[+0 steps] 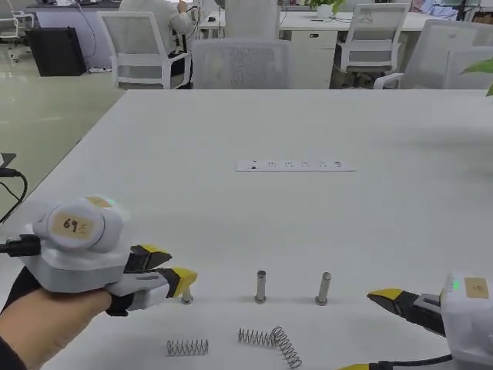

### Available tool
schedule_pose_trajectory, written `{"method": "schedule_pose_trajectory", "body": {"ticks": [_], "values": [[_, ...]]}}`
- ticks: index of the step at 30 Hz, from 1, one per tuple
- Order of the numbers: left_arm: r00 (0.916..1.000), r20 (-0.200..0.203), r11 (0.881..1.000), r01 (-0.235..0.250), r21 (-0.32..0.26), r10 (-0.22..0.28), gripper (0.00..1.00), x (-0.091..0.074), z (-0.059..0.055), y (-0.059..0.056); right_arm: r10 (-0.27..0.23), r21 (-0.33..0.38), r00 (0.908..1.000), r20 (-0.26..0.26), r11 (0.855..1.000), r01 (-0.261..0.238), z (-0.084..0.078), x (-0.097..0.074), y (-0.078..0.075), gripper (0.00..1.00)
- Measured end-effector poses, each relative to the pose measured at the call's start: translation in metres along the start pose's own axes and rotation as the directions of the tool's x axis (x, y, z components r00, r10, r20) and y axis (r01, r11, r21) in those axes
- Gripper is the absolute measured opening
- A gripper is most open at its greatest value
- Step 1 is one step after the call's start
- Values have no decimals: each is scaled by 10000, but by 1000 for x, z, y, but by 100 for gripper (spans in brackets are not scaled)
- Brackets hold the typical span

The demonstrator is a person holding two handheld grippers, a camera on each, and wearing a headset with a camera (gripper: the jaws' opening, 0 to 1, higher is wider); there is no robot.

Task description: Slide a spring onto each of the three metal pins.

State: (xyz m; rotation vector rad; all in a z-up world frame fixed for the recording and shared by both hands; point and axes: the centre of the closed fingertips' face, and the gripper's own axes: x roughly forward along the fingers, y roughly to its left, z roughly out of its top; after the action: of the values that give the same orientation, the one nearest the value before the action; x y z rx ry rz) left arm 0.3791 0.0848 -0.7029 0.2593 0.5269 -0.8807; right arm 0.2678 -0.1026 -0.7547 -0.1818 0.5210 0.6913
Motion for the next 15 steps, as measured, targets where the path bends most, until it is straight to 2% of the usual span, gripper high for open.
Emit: {"method": "schedule_pose_trajectory", "body": {"ticks": [5,10,15], "values": [[9999,153,9999,-25,-153,27,24,-11,-6,2,2,-14,10000,-24,10000,-2,0,0,0,77],[9997,216,9997,84,-223,-79,24,-16,-13,-2,17,-24,10000,-41,10000,-18,0,0,1,77],[9989,28,9982,471,-376,-471,25,-19,-31,-12,-4,-11,10000,-25,10000,4,0,0,1,77]]}}
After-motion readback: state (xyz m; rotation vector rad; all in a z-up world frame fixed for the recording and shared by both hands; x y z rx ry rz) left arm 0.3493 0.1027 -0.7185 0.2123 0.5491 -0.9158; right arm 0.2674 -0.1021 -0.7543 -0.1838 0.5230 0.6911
